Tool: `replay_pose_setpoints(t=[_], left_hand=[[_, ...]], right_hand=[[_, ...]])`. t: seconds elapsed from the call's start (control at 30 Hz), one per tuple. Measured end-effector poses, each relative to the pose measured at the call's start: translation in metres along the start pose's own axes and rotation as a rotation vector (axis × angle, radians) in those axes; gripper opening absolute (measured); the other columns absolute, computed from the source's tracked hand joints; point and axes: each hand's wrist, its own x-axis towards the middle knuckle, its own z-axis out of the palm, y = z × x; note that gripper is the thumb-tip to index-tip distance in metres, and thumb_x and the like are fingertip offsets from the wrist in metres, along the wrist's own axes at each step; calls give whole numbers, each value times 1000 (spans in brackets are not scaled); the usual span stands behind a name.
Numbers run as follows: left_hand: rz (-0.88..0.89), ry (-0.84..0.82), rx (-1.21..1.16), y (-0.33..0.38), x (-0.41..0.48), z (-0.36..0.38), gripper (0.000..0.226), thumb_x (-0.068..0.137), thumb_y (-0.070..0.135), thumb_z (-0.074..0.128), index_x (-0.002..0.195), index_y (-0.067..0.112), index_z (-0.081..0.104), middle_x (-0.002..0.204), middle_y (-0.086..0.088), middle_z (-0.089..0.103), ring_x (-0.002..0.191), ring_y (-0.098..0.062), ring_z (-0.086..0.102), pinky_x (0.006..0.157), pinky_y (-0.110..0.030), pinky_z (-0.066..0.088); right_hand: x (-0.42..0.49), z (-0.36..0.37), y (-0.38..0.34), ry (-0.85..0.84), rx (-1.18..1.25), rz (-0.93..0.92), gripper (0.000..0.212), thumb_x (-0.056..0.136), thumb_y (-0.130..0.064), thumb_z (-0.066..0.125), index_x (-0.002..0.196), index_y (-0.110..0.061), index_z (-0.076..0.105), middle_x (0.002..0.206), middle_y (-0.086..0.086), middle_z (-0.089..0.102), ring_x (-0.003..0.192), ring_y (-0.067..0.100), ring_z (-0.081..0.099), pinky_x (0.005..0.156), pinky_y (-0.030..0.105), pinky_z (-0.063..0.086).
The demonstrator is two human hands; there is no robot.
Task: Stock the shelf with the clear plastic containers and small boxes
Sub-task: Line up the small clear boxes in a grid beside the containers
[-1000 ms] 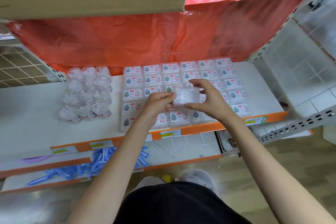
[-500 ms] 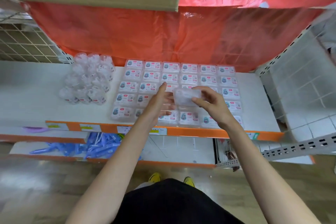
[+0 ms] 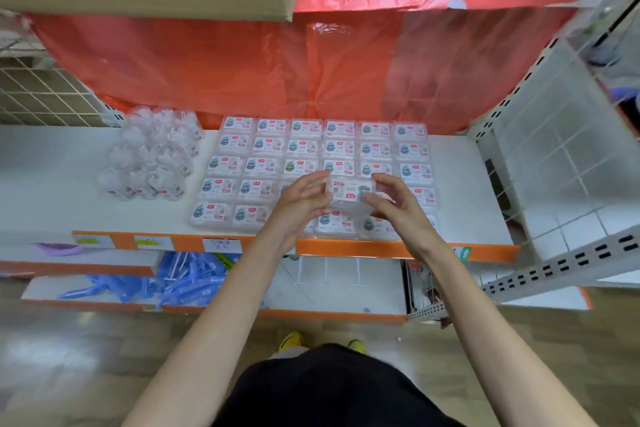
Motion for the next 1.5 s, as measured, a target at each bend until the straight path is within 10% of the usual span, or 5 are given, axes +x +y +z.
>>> replay_pose_setpoints(t=[0.17, 0.67, 0.9, 1.23, 1.5], left_hand=[[23, -71, 75, 1, -3, 8, 41, 92, -1, 60, 128, 19, 60, 117, 0, 67, 95, -10, 66, 80, -20, 54], [-6, 25, 236, -15, 6, 36, 19, 92, 5, 64, 110, 8, 63, 97, 0, 65, 65, -8, 60, 61, -18, 53], [55, -60, 467, -13, 19, 37, 16, 94, 15, 63, 109, 14, 69, 97, 3, 68, 80, -4, 62, 67, -14, 48], [523, 34, 1190, -58, 13, 22, 55, 83, 30, 71, 133, 17, 53, 139, 0, 48, 133, -18, 34, 111, -28, 19], [478, 55, 1331, -73, 13, 40, 72, 80, 31, 73, 142, 16, 39, 152, -2, 32, 143, -19, 19, 114, -27, 10]], right_hand=[[7, -4, -6, 70, -12, 155, 34, 91, -31, 69, 122, -21, 58, 92, 1, 71, 84, 16, 65, 79, 34, 53], [-9, -3, 12, 62, -138, 74, 66, 82, -13, 78, 139, -19, 47, 122, 6, 60, 106, 15, 62, 93, 31, 54], [-9, -30, 19, 49, -657, -279, 66, 64, -24, 92, 124, -27, 63, 120, -10, 59, 108, 8, 54, 87, 5, 35], [-11, -39, 61, 231, -731, -171, 57, 66, -34, 89, 112, -25, 57, 110, -8, 58, 86, 9, 51, 67, 13, 37], [-10, -40, 75, 208, -815, -244, 50, 72, -30, 84, 115, -23, 57, 131, 0, 58, 121, 21, 52, 98, 39, 47]])
